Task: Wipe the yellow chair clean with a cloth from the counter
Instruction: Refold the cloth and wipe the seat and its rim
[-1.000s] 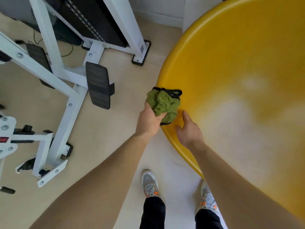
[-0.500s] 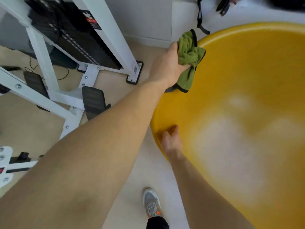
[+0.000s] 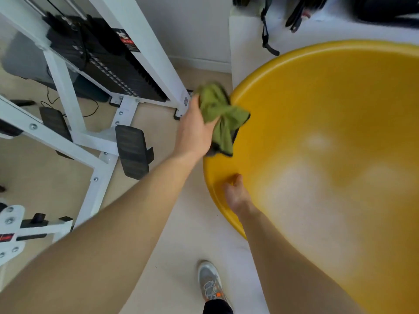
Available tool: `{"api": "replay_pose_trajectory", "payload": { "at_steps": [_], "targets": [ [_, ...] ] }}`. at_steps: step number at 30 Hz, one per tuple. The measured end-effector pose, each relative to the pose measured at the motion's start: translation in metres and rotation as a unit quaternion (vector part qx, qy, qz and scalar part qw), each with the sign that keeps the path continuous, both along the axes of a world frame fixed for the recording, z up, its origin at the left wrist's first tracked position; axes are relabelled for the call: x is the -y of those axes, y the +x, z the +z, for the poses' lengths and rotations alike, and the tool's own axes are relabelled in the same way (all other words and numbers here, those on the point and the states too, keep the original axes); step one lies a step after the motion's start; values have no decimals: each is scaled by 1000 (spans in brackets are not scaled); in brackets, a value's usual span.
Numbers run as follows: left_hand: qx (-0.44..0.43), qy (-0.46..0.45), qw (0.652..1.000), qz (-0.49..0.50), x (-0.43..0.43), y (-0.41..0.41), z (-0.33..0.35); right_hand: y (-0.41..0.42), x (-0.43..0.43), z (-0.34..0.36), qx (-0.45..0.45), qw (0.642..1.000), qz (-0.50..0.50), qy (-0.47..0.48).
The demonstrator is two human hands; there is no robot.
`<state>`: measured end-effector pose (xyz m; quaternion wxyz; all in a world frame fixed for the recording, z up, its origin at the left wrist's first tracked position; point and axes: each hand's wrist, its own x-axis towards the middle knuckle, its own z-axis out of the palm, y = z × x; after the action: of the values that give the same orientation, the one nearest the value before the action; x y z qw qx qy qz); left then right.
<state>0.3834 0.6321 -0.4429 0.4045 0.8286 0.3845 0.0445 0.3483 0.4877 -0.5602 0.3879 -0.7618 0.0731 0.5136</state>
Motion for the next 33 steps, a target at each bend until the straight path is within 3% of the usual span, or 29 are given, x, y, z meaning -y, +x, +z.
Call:
{"api": "replay_pose_trajectory", "payload": {
  "at_steps": [3,5,7,9,13,16,19,22,26,29,33],
  "targets": [
    [64,22,994,-87,10,91,35,3,2,2,-16,1000,17,-2],
    [12,95,978,-187,25,136,35,4,2,3,-30,999,10,7],
    [-83,197,940,-267,31,147,23,5,5,3,-44,999,-4,15],
    [-116,249,919,-282,25,133,11,14,9,5,-50,998,-32,24],
    [-108,153,961,-202,8,74,2,56,11,19,9,992,-110,63],
    [-180,117,960,-179,7,20,-5,96,8,45,58,982,-147,104],
    [-200,94,959,-177,0,11,-2,136,11,69,139,977,-127,97],
    [-165,144,961,-168,5,54,11,177,26,87,299,949,-93,40],
    [-120,204,955,-181,34,130,22,228,65,97,484,869,-30,-99],
    [-146,270,924,-227,61,184,17,258,101,95,523,828,20,-203],
    [-164,336,887,-271,103,232,8,277,137,86,532,815,68,-221]
  ]
}}
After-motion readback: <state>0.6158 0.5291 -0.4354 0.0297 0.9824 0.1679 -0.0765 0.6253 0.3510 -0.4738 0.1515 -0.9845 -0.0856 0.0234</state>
